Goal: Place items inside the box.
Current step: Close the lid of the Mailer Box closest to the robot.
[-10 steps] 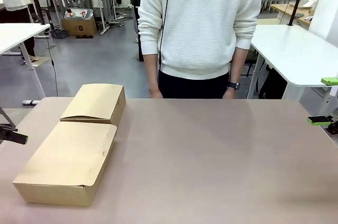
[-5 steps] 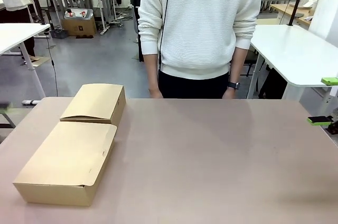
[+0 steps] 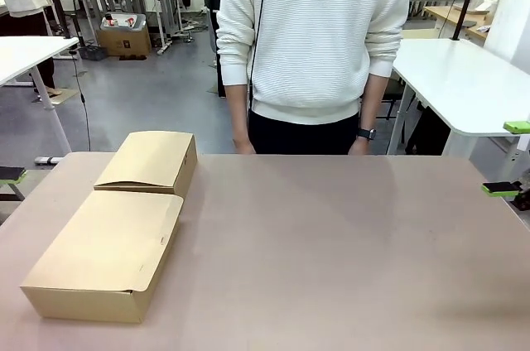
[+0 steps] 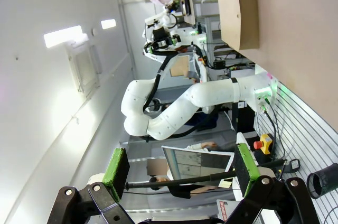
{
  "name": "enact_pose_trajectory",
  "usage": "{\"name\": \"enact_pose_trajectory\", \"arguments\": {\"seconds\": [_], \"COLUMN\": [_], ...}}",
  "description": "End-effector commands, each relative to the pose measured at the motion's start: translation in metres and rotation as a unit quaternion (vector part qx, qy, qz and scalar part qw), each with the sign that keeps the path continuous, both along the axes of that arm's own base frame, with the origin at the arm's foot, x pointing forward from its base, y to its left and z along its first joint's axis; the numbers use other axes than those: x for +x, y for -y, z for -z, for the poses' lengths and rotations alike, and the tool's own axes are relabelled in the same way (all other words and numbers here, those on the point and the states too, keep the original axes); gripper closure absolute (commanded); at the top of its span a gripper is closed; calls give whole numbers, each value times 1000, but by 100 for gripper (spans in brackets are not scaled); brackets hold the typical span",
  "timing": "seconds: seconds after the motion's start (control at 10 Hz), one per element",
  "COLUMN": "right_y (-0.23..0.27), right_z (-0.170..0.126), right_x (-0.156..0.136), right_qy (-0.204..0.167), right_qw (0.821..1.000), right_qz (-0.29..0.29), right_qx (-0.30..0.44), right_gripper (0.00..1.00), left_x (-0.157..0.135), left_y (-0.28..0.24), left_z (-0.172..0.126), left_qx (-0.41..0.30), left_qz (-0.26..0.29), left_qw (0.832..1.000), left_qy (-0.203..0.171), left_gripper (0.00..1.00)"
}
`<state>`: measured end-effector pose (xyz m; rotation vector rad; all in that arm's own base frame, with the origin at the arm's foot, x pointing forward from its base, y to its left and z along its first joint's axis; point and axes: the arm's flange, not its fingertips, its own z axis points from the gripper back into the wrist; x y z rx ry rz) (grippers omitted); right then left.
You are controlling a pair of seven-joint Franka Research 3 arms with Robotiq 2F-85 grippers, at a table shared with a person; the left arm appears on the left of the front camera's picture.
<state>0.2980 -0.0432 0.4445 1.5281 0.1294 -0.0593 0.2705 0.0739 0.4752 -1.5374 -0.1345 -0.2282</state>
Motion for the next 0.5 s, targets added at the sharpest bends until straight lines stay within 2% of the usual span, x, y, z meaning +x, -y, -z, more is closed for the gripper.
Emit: {"name": "enact_pose_trajectory", "arguments": {"seconds": [0.0, 0.4], "right_y": [0, 0], "right_z": [-2, -2], "right_x": [1, 1], "right_qy": [10, 10], "right_qw": [1000, 1000], "right_qz": [1, 1], "right_qx": [9, 9], "right_gripper": [0, 0], "left_x": [-4, -4], "left_y": [-3, -3], "left_z": [2, 2], "left_qx": [-4, -4], "left_qz": [5, 5], "left_qw": [1000, 1000], "left_qy": [8, 8], "left_gripper": [0, 0]}}
